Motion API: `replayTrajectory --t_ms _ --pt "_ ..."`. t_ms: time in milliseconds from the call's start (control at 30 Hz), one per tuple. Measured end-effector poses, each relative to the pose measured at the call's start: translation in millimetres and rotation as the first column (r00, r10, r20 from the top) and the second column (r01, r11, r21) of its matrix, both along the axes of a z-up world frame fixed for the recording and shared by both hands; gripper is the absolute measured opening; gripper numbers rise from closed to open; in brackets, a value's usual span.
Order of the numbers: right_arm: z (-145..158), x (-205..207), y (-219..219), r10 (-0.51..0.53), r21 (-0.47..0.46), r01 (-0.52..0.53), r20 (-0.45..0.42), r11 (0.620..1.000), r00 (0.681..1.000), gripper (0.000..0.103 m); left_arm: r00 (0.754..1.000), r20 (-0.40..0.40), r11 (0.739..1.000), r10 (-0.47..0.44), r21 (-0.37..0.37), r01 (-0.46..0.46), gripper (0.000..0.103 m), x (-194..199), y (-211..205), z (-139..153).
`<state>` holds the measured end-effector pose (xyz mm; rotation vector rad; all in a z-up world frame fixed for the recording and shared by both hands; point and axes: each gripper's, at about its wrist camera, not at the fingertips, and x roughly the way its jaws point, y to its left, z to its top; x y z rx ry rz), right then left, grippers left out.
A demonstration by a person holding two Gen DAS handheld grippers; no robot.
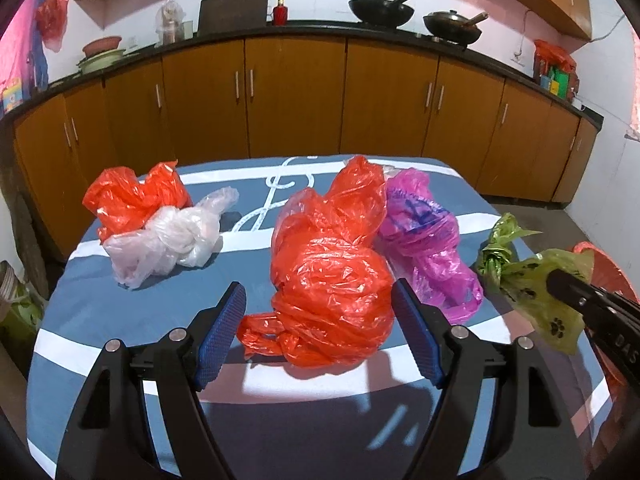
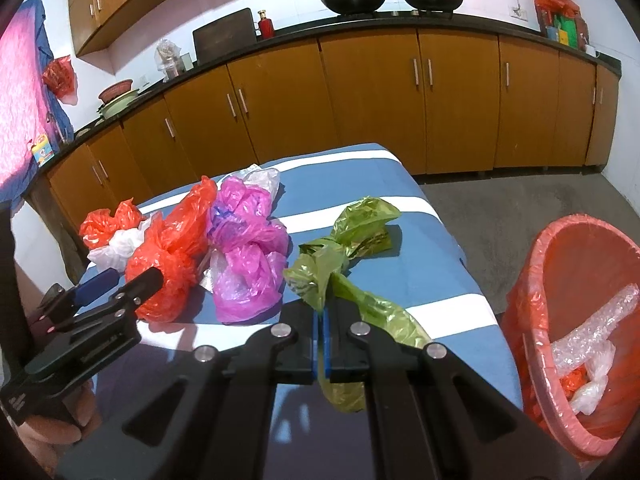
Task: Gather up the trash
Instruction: 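Grasp the green paw-print bag with the right tool while the left tool grasps the red bag, then carry both bags over the orange basket and open both tools to release them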
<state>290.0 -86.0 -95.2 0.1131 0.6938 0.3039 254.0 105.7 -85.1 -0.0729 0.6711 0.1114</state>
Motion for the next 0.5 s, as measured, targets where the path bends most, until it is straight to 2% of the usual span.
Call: replayTrajectory --t_ms 67,133,233,333,500 --pt "-1 -1 2 0.003 -0.001 -0.003 -0.001 1.000 1.000 0.004 1.000 -0.015 1.000 0.002 -0.013 -0.002 0.064 3 2 -2" --pt "-1 -1 3 0.004 -0.003 -0.004 -0.002 1.000 1.000 0.004 0.999 -0.032 1.000 -0.010 -0.025 0.009 0.041 5 4 -4" --pt "-1 -2 3 0.007 -0.002 -0.007 -0.002 1.000 1.000 0.004 0.999 -0.031 0.999 -0.022 -0.034 0.021 0.027 4 4 -5" --pt "0 -4 3 0.009 -0.003 -0.009 0.003 1.000 1.000 0.004 1.000 -0.014 0.999 -0.020 -0.032 0.019 0.021 0 5 -1" --pt "6 -7 3 0.015 -0.004 -0.015 0.018 1.000 1.000 0.004 1.000 0.026 1.000 -0.007 -0.021 0.008 0.019 -12 15 10"
